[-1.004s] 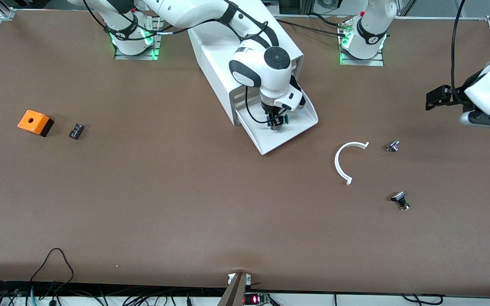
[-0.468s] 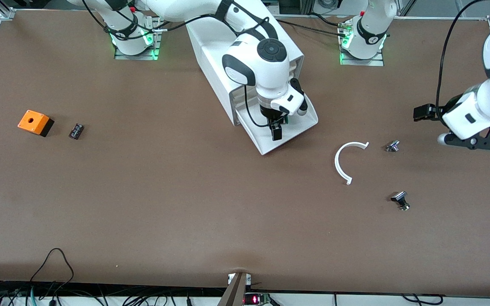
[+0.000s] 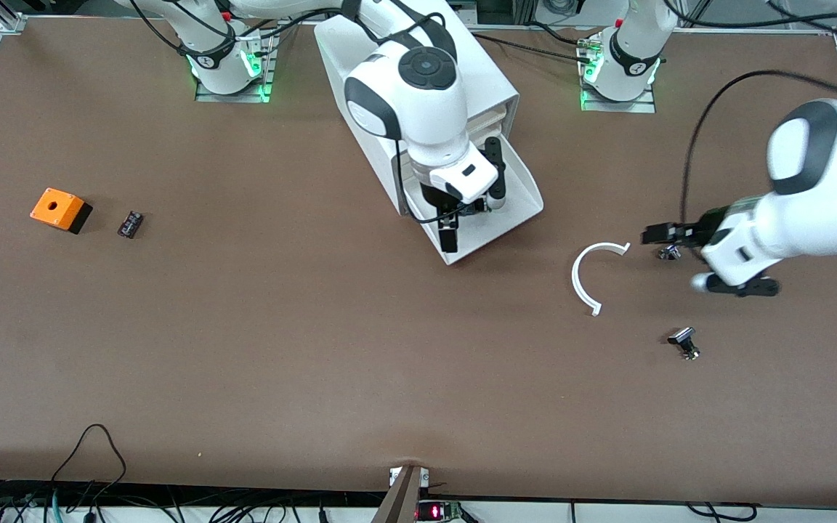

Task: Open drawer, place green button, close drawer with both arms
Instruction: 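Release the button in the drawer while the left gripper reaches the drawer, then push the drawer shut with the left gripper while the right gripper retracts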

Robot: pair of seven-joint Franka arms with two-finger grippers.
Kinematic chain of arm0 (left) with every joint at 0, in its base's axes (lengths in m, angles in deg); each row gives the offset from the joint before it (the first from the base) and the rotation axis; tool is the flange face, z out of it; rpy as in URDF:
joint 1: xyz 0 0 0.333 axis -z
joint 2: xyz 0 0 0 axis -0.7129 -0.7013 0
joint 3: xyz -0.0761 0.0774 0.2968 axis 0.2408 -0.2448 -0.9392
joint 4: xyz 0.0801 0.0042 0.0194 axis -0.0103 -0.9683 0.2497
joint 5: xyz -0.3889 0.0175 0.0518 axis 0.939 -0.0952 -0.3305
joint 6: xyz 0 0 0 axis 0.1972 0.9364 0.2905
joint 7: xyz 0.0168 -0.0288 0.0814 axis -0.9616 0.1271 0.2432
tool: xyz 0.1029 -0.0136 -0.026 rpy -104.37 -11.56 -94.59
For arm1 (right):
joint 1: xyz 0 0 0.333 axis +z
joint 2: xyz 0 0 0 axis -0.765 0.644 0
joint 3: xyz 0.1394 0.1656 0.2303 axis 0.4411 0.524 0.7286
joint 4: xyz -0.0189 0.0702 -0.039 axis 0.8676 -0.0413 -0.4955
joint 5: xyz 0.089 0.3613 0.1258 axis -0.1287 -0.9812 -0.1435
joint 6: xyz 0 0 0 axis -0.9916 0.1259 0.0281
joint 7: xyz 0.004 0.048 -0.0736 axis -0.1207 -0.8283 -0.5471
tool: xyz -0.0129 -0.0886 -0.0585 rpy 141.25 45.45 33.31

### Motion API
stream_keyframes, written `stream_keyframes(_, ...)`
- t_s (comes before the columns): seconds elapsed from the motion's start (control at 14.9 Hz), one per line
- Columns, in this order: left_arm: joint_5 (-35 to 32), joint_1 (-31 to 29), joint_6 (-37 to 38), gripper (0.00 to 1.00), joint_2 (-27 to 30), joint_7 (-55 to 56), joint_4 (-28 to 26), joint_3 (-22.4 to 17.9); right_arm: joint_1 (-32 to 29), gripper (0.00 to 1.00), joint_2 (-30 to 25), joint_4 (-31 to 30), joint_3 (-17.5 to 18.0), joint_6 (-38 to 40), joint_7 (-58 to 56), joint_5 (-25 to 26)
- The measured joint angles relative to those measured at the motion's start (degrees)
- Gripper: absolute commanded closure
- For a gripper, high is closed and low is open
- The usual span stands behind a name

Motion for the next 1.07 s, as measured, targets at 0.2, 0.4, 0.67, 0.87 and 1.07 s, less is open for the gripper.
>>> stream_keyframes(0.2, 0.1, 5.6, -7.9, 0.04, -2.9, 8.8, -2.7, 0.2, -2.0, 0.0, -3.0, 0.0, -2.9, 0.2, 0.2, -1.3)
stream_keyframes(0.4, 0.1, 10.5, -15.3, 0.04, -3.9, 19.0, -6.6, 0.3, -5.6, 0.0, -5.2, -0.6, -3.4, 0.6, 5.1, -2.4)
stream_keyframes(0.67, 0.1, 16.4, -26.9, 0.02, -4.4, 29.7, -13.6, 0.5, -7.7, 0.0, -6.6, -2.8, -5.7, 1.0, 18.6, -2.8)
stream_keyframes(0.87, 0.1, 21.0, -36.1, 0.02, -5.2, 36.0, -19.2, 0.6, -8.3, 0.0, -6.6, -3.5, -8.7, 3.3, 33.0, -2.8)
stream_keyframes(1.07, 0.1, 23.1, -38.2, 0.02, -5.3, 38.8, -21.1, 0.6, -10.1, 0.0, -6.7, -3.5, -9.6, 8.1, 46.7, -2.9)
